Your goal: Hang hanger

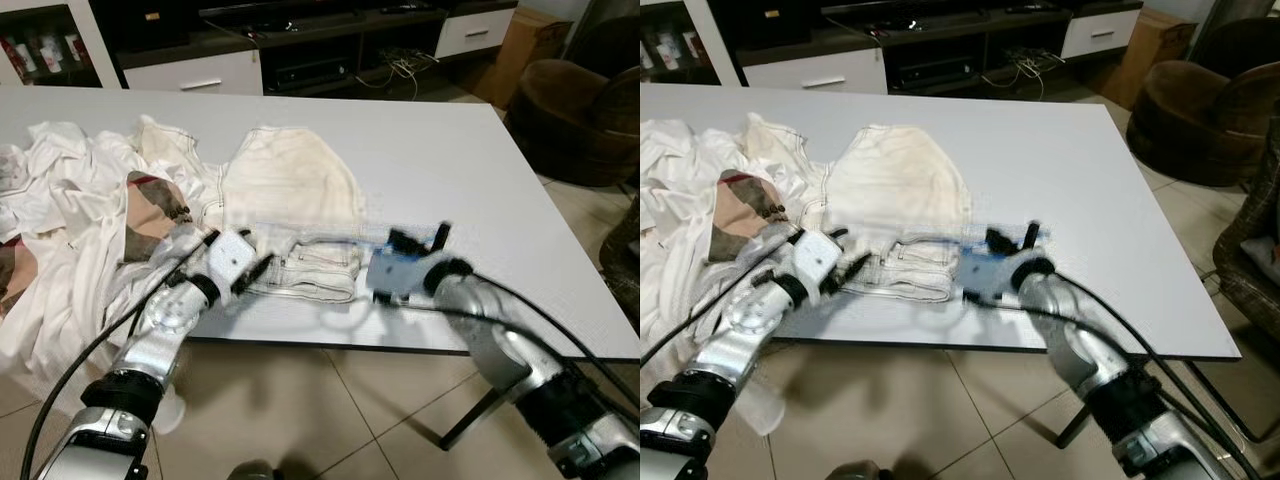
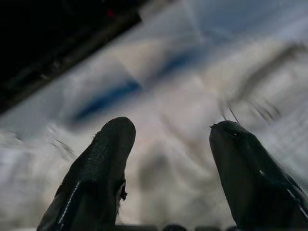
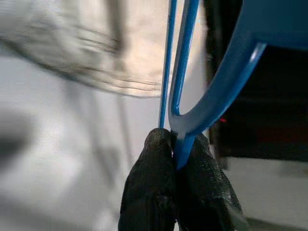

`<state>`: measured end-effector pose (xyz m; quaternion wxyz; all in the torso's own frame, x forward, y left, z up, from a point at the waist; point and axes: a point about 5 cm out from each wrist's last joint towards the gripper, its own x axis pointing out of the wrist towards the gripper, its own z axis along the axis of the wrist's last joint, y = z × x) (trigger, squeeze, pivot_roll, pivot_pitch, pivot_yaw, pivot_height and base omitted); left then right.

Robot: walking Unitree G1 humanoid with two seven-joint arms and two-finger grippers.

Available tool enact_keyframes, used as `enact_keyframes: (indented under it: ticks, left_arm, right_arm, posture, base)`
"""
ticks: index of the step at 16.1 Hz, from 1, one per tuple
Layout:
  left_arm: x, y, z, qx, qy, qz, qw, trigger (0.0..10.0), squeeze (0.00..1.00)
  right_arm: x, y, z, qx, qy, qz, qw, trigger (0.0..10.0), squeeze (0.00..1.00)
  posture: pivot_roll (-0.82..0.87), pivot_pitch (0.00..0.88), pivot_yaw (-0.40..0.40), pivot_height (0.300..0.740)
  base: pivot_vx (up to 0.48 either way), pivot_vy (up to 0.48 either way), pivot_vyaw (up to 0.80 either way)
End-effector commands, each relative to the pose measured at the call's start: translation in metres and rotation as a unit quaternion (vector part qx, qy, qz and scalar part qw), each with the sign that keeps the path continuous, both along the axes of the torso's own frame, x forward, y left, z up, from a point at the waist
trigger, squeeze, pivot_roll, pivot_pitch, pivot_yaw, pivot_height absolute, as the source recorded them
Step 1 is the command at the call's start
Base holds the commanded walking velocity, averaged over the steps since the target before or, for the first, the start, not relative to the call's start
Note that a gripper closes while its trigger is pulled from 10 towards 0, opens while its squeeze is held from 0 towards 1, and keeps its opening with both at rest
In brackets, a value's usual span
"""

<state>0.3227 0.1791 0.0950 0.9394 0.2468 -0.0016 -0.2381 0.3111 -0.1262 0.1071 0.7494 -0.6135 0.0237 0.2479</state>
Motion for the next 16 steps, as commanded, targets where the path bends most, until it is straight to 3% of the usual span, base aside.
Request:
enact_keyframes:
  ticks: [1, 10, 12, 14, 16]
  left_arm:
    - [-0.002, 0.003, 0.006, -0.011, -0.020, 0.001, 1.000, 10.0, 0.00]
    - [-0.022, 0.015, -0.003, -0.003, 0.037, -0.014, 0.999, 10.0, 0.00]
    - [-0.021, 0.028, 0.008, -0.004, 0.032, 0.012, 0.999, 10.0, 0.00]
    - [-0.017, 0.041, 0.019, -0.031, 0.031, 0.055, 0.998, 10.0, 0.00]
    - [-0.016, 0.056, 0.013, -0.060, 0.076, 0.107, 0.990, 10.0, 0.00]
  right_arm:
    - [-0.002, -0.004, -0.005, -0.019, 0.022, 0.004, 1.000, 10.0, 0.00]
    - [-0.010, -0.020, -0.030, -0.142, 0.089, -0.003, 0.986, 10.0, 0.00]
    - [-0.009, -0.024, -0.029, -0.155, 0.089, -0.007, 0.984, 10.0, 0.00]
    - [-0.007, -0.027, -0.029, -0.164, 0.093, -0.011, 0.982, 10.0, 0.00]
    - [-0.007, -0.029, -0.032, -0.171, 0.100, -0.012, 0.980, 10.0, 0.00]
  posture:
    - [0.11, 0.000, 0.015, 0.740]
    - [0.12, 0.000, 0.012, 0.740]
    - [0.12, 0.000, 0.012, 0.740]
    - [0.13, 0.000, 0.006, 0.740]
    - [0.13, 0.000, 0.004, 0.740]
  base:
    - [0.000, 0.000, 0.00]
    - [0.000, 0.000, 0.00]
    - [0.000, 0.000, 0.00]
    - [0.000, 0.000, 0.00]
    - [0.000, 0.000, 0.00]
